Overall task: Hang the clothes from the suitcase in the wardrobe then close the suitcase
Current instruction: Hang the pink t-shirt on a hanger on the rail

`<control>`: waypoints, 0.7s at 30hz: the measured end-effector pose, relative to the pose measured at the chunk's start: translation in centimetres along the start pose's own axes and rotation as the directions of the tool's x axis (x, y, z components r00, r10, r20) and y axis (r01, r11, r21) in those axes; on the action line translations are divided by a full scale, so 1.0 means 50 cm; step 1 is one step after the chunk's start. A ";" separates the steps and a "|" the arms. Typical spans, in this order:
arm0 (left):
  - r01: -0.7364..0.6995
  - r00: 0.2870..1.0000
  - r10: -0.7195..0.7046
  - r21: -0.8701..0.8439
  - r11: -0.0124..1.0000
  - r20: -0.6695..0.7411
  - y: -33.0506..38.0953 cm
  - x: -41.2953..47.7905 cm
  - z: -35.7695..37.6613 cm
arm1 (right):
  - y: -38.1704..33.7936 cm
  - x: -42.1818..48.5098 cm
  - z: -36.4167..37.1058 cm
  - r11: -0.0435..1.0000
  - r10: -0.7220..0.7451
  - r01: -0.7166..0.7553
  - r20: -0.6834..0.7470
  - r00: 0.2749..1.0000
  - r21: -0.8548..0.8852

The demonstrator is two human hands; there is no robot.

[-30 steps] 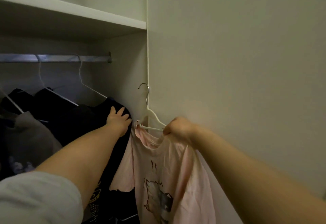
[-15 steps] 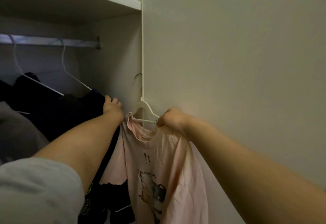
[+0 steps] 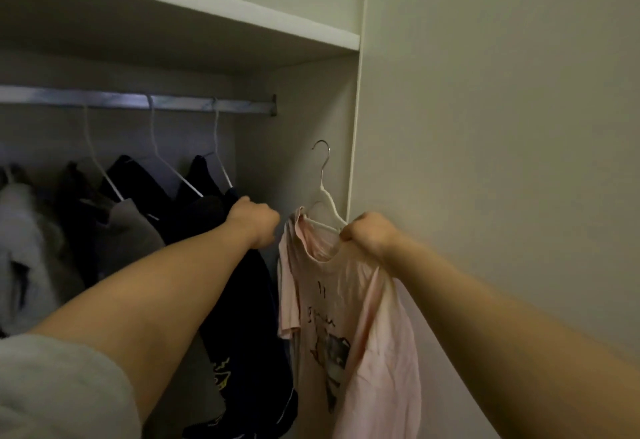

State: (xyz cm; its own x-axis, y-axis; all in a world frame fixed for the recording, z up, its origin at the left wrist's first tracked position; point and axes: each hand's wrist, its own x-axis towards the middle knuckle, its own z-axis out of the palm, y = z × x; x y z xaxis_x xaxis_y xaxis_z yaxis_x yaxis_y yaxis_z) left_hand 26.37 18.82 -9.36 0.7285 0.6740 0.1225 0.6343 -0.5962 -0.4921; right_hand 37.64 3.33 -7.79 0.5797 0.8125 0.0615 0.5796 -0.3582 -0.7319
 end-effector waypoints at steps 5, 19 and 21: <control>0.062 0.992 -0.071 -0.092 0.994 -0.103 -0.073 -0.021 0.000 | -0.069 0.045 0.014 0.996 -0.076 0.078 -0.048 0.996 0.044; 0.291 0.812 -0.519 -0.586 0.756 -0.266 -0.262 0.070 -0.055 | -0.221 0.238 0.058 0.975 -0.221 0.221 -0.043 0.974 0.017; 0.319 0.784 -0.524 -0.507 0.801 -0.334 -0.287 0.086 -0.065 | -0.234 0.270 0.062 0.974 -0.225 0.226 -0.022 0.974 0.028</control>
State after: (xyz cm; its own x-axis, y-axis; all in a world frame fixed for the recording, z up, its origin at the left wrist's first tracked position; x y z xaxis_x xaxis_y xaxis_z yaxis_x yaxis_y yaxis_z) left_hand 21.25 28.88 1.03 0.3253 0.6949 0.6413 0.8713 -0.4838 0.0823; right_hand 36.89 19.92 -0.49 0.4468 0.8621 0.2392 0.6790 -0.1526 -0.7181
